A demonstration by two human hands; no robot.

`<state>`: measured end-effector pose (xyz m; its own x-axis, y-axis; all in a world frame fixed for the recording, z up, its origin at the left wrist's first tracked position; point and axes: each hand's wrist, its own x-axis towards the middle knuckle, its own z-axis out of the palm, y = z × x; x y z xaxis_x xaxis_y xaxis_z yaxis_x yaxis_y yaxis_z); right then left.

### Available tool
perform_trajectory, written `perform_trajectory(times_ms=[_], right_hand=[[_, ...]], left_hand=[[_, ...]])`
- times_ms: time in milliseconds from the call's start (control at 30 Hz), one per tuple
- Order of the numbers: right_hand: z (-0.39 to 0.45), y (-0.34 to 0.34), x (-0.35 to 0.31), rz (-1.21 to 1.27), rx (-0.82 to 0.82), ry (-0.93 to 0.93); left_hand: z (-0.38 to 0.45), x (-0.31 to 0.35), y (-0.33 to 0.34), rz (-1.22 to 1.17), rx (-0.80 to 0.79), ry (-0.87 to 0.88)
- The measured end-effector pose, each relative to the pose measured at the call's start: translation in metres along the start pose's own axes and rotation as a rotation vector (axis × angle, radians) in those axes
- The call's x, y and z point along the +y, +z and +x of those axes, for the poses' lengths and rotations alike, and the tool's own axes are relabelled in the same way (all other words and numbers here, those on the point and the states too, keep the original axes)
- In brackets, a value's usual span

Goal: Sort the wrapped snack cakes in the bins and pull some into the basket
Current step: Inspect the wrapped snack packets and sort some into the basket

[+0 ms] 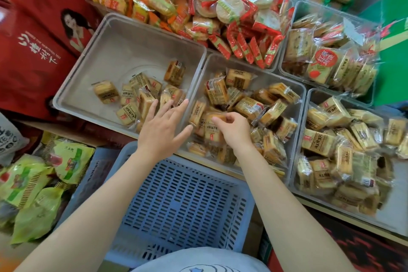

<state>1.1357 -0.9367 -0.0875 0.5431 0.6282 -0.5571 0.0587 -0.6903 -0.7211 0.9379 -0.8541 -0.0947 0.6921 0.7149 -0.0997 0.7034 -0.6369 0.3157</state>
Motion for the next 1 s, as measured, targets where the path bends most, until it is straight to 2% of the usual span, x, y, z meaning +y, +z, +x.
perform_trajectory(times_ms=[133,333,500,667,1000], right_hand=[[0.009,0.016,-0.012,0.143,-0.058,0.034],[0.017,0.032,-0.002,0.194,-0.113,0.153],[0.012,0.039,-0.001,0.174,-0.051,0.119],[0.015,0.043,0.006,0.314,-0.008,0.108],[0.031,0.039,-0.008,0.583,-0.202,0.252]], left_hand=[[0.0,0.002,0.002,-0.004,0.025,-0.007],[0.001,0.002,0.007,-0.01,0.033,-0.001],[0.001,0.001,0.008,-0.004,0.038,0.005],[0.0,0.0,0.009,-0.018,0.05,0.014],[0.0,0.0,0.012,-0.026,0.071,0.025]])
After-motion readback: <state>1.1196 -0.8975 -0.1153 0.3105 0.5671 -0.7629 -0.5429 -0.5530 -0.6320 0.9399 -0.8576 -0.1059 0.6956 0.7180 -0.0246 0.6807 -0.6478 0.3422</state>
